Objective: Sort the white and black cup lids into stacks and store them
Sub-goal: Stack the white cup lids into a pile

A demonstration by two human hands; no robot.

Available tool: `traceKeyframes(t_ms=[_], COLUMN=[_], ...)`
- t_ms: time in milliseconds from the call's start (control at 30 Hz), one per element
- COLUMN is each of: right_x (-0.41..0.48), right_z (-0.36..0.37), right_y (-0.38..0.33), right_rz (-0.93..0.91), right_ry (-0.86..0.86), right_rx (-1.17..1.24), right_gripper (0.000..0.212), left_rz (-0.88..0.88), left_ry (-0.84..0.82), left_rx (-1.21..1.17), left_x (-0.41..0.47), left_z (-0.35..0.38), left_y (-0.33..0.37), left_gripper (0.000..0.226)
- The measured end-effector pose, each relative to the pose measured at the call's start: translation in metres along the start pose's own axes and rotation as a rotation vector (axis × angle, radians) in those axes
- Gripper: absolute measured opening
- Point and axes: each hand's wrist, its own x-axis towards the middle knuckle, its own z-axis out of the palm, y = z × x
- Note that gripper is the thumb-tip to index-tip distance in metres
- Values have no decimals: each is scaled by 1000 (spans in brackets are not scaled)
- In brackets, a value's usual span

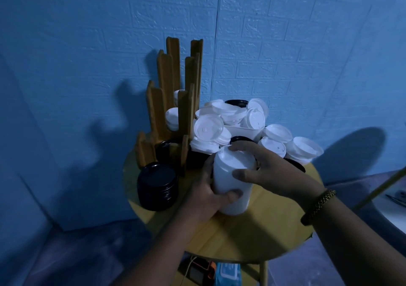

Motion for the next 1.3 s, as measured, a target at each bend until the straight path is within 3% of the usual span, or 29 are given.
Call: traceKeyframes(t_ms=[167, 300, 400, 633, 767, 967, 1067, 1200, 1300], right_x=[10, 14, 12, 10, 12, 7, 4, 4, 3], right_z=[-4, 12, 20, 14, 5, 30, 25, 30, 30], right_y=[-1, -3, 3, 10, 7, 1, 3, 3, 6], right_rz=[0, -42, -70, -77, -31, -113, -79, -93, -91], right_ry=[-91, 40, 116, 67, -30, 252, 188, 232, 235], right_rx=[51, 34, 68, 64, 112, -156, -39, -145, -86], right_gripper=[45, 40, 33, 47, 44, 53, 51, 61, 62], left_rz=[1, -6, 13, 47, 36, 3, 16, 11, 0], left_ry=[-13, -31, -29, -51, -64, -20, -19, -18, -11], left_rx=[-9, 7, 8, 27, 14, 41, 36, 69, 85], left_x=[-2, -3, -2, -4, -3, -3, -4, -3, -2], left_z=[-1, -1, -1, -2, -2, -1, -1, -1, -1], left_y=[-1, 1, -1, -1, -2, 0, -2, -2, -4], left_gripper=[86, 81, 91, 92, 90, 74, 76, 74, 78])
